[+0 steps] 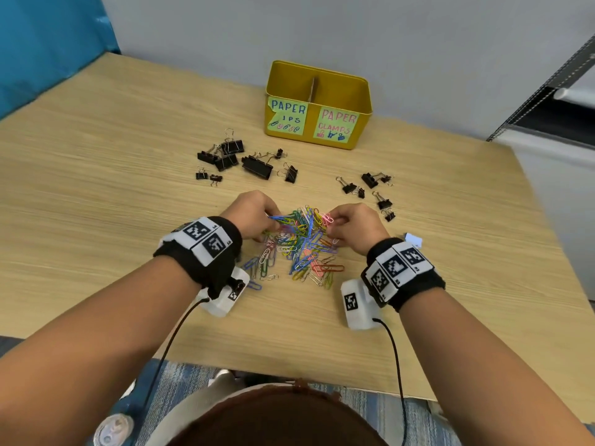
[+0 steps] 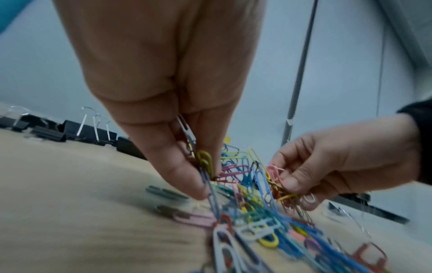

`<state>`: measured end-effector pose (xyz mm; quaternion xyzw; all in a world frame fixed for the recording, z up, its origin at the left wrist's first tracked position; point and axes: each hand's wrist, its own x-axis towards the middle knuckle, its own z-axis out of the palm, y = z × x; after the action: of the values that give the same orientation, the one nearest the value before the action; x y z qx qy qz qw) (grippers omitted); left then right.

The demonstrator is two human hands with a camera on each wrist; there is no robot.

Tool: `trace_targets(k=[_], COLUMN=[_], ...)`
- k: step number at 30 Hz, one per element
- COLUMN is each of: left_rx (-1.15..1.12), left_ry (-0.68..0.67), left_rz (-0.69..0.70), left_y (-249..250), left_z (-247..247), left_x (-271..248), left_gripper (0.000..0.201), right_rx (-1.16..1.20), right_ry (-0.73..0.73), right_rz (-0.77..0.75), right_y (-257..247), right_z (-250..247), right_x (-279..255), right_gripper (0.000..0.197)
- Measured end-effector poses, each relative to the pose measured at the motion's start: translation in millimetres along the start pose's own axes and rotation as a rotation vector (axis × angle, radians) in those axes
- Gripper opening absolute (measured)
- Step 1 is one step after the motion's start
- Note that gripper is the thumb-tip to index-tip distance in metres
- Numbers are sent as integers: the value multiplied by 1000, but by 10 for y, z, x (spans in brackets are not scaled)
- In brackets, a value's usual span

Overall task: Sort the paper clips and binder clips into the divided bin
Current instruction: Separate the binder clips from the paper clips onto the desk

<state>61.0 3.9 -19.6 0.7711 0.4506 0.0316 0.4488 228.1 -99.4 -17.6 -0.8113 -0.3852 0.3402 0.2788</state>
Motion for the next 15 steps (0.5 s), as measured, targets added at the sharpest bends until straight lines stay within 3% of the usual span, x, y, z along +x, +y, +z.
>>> trace_targets(k=[7, 15], left_rx=[-172, -237], left_ry=[79, 231], left_rz=[112, 260], left_y=[184, 888], left_z=[-282, -1000], left_x=[98, 526], left_gripper=[16, 19], right_rx=[215, 448], right_ry=[29, 114], right_rz=[-93, -271], right_y=[-186, -1209], right_z=[-248, -826], right_x=[147, 616], right_gripper=[23, 21])
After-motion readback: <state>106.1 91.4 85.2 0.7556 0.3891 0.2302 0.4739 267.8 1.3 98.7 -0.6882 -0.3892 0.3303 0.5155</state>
